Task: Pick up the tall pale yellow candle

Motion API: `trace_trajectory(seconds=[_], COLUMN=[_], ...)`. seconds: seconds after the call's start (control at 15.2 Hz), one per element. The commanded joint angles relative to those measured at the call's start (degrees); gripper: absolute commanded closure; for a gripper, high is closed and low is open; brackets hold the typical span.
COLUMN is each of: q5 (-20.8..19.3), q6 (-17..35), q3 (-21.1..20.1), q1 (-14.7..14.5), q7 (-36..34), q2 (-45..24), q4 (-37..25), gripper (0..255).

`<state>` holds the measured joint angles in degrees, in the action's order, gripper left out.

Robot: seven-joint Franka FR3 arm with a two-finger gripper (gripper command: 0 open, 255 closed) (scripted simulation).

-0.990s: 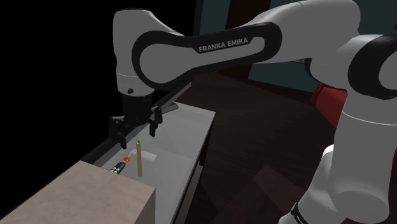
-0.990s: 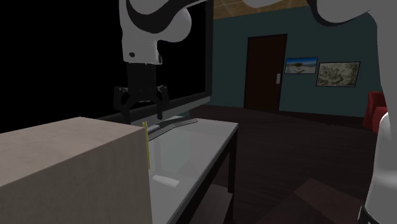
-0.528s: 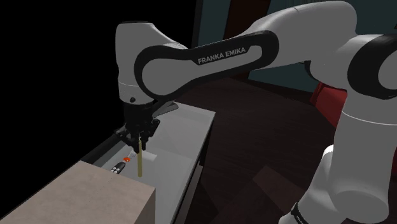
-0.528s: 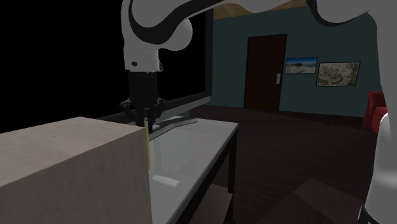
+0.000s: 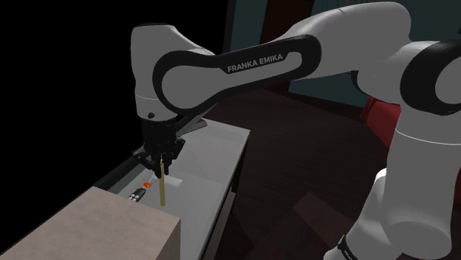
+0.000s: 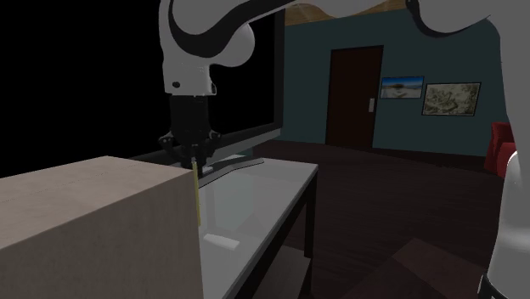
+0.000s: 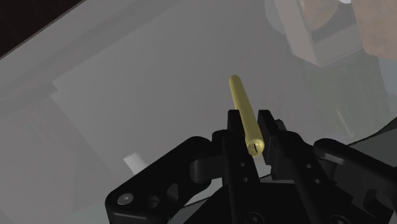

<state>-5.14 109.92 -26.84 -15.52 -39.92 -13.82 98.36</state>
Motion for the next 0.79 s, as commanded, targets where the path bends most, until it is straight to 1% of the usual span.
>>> trace_trajectory(seconds=[0.0,0.73], q5=[-0.03,0.47], q6=[-0.92,-9.06], q3=[-0.25,-0.86], q1=[0.1,0.2], q7=[2.43,2.65], q2=[-0.73,0.2], q4=[-0.81,-8.1], gripper=[255,255])
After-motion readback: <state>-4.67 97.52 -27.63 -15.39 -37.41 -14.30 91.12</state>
